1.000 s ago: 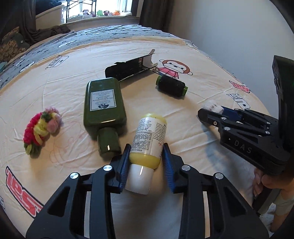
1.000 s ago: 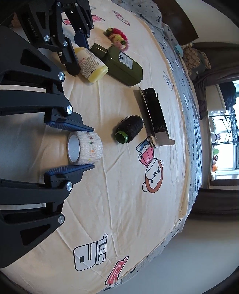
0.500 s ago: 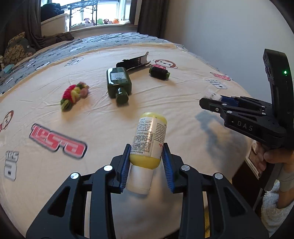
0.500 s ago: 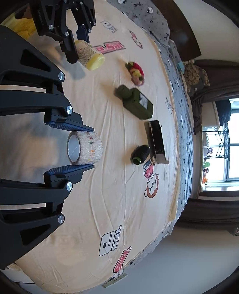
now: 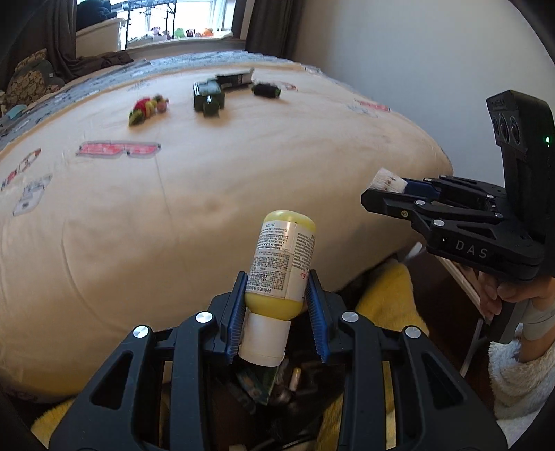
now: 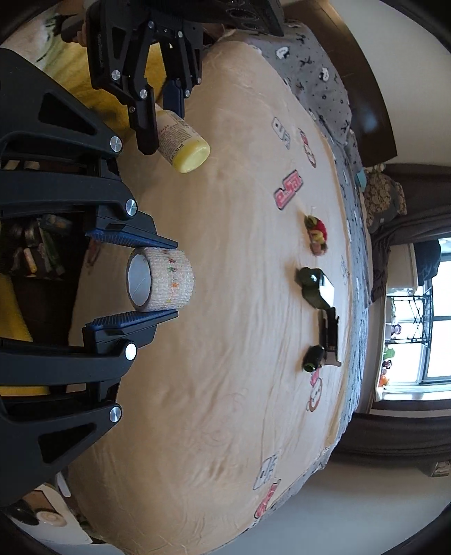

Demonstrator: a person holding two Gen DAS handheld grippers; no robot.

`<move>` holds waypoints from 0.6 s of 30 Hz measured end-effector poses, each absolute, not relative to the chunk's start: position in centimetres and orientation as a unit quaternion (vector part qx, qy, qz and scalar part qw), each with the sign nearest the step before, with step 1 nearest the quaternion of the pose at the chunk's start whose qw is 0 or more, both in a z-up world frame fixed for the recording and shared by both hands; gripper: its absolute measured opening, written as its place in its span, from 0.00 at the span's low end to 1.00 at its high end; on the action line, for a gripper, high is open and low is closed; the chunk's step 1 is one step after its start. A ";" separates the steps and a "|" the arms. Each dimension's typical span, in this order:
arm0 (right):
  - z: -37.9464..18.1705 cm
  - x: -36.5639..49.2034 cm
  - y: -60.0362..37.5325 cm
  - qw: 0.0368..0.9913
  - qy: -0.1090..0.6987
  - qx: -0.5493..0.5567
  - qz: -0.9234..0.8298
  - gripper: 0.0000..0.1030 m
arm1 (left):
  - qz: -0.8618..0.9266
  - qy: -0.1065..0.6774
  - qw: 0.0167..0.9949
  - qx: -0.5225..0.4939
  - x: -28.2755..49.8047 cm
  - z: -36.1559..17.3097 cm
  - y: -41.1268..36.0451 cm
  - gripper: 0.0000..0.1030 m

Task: Collect trash
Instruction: 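Lower yellow bottle with left tool into bin while right tool drops tape roll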

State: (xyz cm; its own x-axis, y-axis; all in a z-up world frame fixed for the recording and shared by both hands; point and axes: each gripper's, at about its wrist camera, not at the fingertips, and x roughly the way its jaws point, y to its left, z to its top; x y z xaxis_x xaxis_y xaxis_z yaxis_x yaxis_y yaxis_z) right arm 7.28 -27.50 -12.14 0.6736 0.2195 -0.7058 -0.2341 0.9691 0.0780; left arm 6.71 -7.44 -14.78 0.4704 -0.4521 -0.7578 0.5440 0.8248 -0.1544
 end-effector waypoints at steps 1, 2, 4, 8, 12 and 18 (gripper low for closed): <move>-12.6 6.9 -27.4 0.913 0.389 -0.008 0.125 0.33 | -0.292 0.430 0.853 0.057 6.2 -15.4 -7.4 0.31; -13.2 6.4 -27.3 0.909 0.396 -0.002 0.127 0.33 | -0.292 0.438 0.848 0.058 5.7 -16.3 -7.3 0.31; -14.6 5.7 -27.3 0.901 0.412 0.018 0.134 0.33 | -0.291 0.454 0.840 0.059 5.1 -17.9 -7.2 0.31; -17.3 4.9 -27.0 0.885 0.439 0.054 0.145 0.33 | -0.285 0.493 0.820 0.053 4.4 -21.6 -7.0 0.31; -19.9 4.3 -26.0 0.871 0.465 0.061 0.144 0.33 | -0.270 0.526 0.805 0.050 4.5 -25.0 -6.5 0.30; -23.0 4.1 -24.5 0.854 0.499 0.060 0.137 0.33 | -0.255 0.556 0.789 0.058 5.1 -28.2 -6.5 0.29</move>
State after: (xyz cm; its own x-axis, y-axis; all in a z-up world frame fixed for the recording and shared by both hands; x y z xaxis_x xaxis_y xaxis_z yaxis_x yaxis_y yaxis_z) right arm 4.13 -24.53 -23.05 0.4646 0.2950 -0.8349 -0.1743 0.9549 0.2404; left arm 5.08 -6.51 -28.21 0.2525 -0.3385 -0.9064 0.4674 0.8629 -0.1921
